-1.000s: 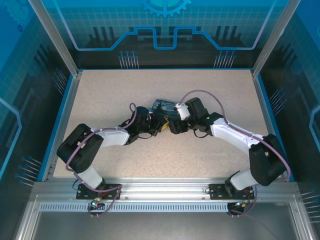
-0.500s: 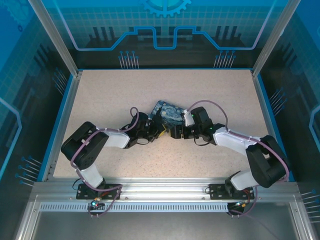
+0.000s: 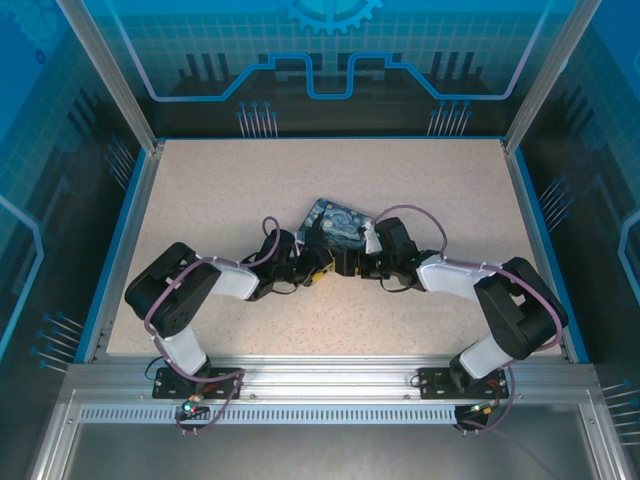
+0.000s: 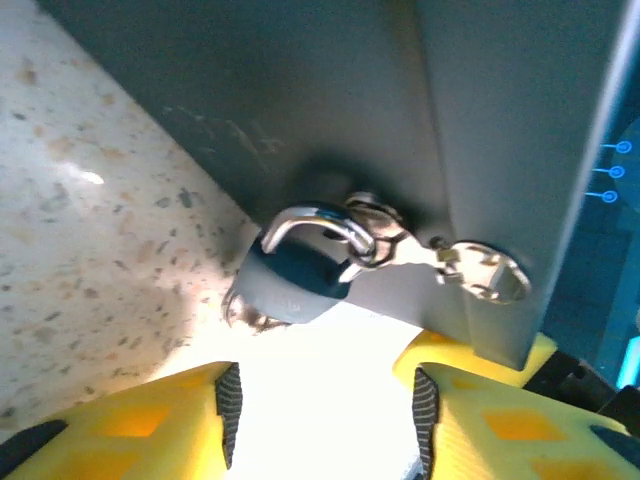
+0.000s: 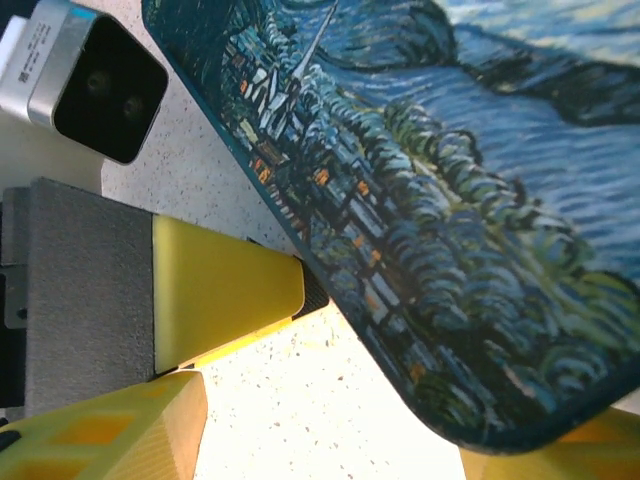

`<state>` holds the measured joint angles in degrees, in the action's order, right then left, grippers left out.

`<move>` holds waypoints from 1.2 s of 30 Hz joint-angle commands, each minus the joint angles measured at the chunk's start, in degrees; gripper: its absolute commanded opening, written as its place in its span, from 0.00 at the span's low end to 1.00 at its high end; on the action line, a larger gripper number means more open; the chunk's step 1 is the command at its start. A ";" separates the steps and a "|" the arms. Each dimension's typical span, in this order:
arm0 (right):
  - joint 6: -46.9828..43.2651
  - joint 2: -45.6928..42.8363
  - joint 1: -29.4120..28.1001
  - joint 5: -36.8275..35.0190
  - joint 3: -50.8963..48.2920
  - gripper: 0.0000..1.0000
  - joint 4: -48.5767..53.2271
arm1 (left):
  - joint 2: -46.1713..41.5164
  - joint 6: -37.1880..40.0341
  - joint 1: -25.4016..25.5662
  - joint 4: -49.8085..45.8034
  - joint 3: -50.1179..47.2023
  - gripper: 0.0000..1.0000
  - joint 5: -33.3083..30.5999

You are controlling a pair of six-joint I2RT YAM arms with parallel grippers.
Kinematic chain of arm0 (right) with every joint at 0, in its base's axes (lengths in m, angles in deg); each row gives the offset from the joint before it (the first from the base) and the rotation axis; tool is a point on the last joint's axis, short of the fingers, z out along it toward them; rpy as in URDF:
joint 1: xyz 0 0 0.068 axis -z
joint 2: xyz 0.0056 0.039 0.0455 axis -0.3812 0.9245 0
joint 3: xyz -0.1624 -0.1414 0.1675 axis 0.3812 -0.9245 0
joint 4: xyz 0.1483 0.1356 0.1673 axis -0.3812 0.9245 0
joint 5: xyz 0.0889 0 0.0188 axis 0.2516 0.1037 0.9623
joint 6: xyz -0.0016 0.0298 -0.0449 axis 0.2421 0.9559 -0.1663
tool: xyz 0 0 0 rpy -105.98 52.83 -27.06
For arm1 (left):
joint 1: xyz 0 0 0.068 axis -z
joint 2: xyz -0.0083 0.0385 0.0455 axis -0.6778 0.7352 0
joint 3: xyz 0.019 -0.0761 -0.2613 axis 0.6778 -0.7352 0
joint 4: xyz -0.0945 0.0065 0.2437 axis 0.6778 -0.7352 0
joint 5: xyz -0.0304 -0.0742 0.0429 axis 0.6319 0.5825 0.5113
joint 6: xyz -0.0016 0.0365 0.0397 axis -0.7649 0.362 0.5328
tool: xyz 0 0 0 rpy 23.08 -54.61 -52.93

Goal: Unlock the padlock with the key

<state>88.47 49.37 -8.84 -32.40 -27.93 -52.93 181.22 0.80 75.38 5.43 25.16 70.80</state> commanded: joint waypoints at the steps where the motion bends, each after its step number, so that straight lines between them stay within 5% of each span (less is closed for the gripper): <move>1: 2.05 1.58 -0.33 -3.45 1.49 0.66 -2.81 | -3.09 2.31 0.32 -1.13 -1.79 0.58 1.70; 19: 2.76 13.53 7.49 0.26 18.49 0.66 -0.08 | -24.55 11.80 -0.71 -22.39 -0.76 0.73 -7.02; 30: -1.73 5.52 5.12 -4.69 11.81 0.71 4.59 | -29.76 19.60 -3.67 -30.73 4.63 0.87 -14.00; 34: -3.03 5.45 2.94 -10.34 11.51 0.82 7.34 | -27.69 20.93 -5.18 -31.11 7.26 0.99 -13.63; 36: -2.30 5.72 2.00 -12.88 9.57 0.99 7.33 | -26.43 21.34 -5.88 -31.17 8.40 0.99 -13.84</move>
<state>87.29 55.71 -5.38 -39.72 -16.04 -48.58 153.14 19.36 70.66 -23.84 30.99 58.30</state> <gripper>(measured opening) 0.933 0.988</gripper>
